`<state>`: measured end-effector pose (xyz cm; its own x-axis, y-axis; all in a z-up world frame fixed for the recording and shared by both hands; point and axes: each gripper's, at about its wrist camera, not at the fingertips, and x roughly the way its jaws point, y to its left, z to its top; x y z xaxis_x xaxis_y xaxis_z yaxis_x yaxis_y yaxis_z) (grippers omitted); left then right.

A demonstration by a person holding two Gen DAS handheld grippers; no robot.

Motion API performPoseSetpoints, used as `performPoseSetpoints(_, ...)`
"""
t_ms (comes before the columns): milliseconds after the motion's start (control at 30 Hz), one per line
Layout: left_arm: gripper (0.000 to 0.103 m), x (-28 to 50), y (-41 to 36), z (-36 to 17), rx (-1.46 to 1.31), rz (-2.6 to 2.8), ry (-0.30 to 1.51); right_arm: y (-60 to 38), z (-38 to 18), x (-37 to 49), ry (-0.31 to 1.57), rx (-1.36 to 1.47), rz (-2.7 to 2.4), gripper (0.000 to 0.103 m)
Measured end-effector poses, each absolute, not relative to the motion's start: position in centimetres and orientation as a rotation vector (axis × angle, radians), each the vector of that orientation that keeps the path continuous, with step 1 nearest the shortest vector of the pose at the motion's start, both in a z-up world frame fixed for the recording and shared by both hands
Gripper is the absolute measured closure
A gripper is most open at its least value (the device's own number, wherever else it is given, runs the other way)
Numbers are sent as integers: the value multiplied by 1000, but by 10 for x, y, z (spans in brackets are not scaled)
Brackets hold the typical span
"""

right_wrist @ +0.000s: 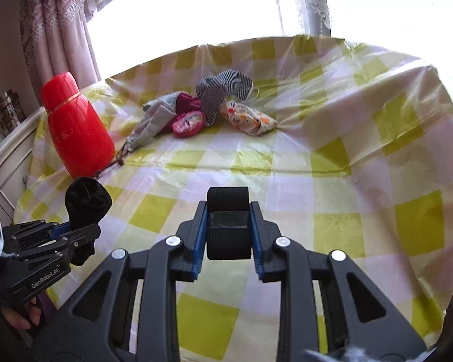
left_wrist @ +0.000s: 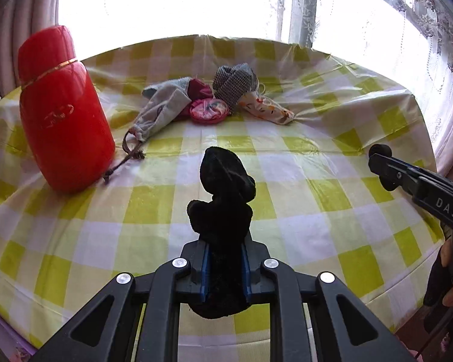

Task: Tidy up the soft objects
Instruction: 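Carry the black scrunchie with the left gripper while the right carries the hair tie into the box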

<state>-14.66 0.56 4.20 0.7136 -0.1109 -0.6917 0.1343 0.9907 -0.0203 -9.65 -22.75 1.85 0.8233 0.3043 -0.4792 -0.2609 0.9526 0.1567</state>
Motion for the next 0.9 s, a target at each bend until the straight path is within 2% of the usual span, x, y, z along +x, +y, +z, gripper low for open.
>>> performPoseSetpoints(133, 85, -171, 11, 81, 55, -106, 603, -214, 56, -132, 391, 22, 310, 73)
performPoseSetpoints(300, 84, -197, 22, 114, 68, -91, 473, -191, 77, -158, 349, -20, 351, 73)
performPoseSetpoints(900, 83, -244, 71, 126, 51, -48, 467, -155, 113, -197, 293, -107, 443, 73)
